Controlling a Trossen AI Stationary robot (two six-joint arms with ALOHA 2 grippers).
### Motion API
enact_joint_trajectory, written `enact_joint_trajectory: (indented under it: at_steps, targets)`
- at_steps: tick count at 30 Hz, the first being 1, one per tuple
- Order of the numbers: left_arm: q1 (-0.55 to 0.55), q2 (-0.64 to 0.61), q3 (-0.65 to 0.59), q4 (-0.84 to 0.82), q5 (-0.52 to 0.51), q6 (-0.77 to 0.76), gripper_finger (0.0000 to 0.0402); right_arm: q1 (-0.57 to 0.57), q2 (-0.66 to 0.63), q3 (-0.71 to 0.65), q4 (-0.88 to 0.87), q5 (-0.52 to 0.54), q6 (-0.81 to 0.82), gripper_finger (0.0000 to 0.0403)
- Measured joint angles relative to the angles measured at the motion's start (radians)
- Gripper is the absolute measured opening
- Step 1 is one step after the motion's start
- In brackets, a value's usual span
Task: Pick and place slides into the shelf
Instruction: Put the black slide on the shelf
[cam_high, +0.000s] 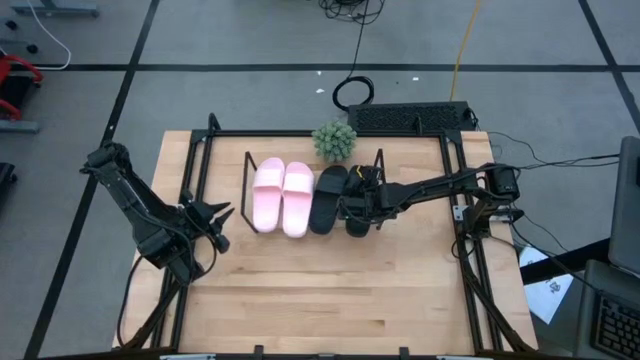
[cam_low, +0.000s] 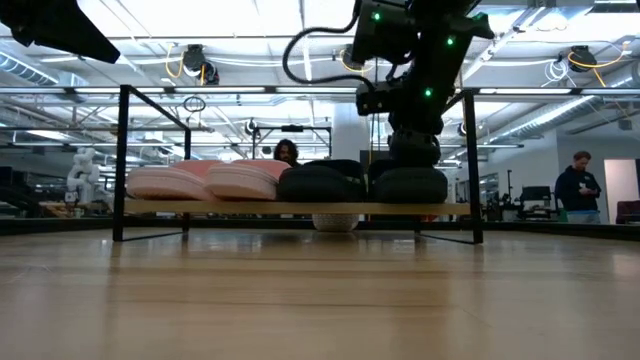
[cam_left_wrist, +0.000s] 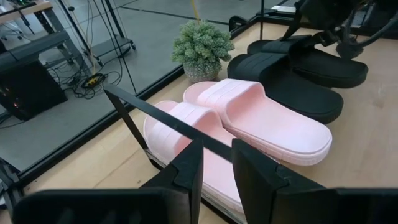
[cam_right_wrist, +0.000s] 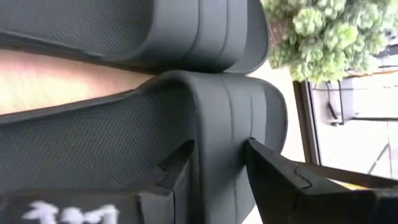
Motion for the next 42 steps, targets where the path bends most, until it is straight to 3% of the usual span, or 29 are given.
enact_joint_trajectory:
  at_steps: [17, 32, 42]
  targets:
    - [0.000, 0.000, 0.000, 0.002, 0.000, 0.000, 0.0088, -0.001, -0.002, 0.006, -0.022, -0.026, 0.014, 0.0134]
    - [0.000, 0.000, 0.000, 0.002, 0.000, 0.000, 0.0088, -0.014, -0.003, 0.006, -0.028, -0.051, 0.026, 0.0183]
    - [0.000, 0.000, 0.000, 0.002, 0.000, 0.000, 0.0088, -0.013, -0.003, 0.054, -0.069, -0.062, 0.035, 0.0187]
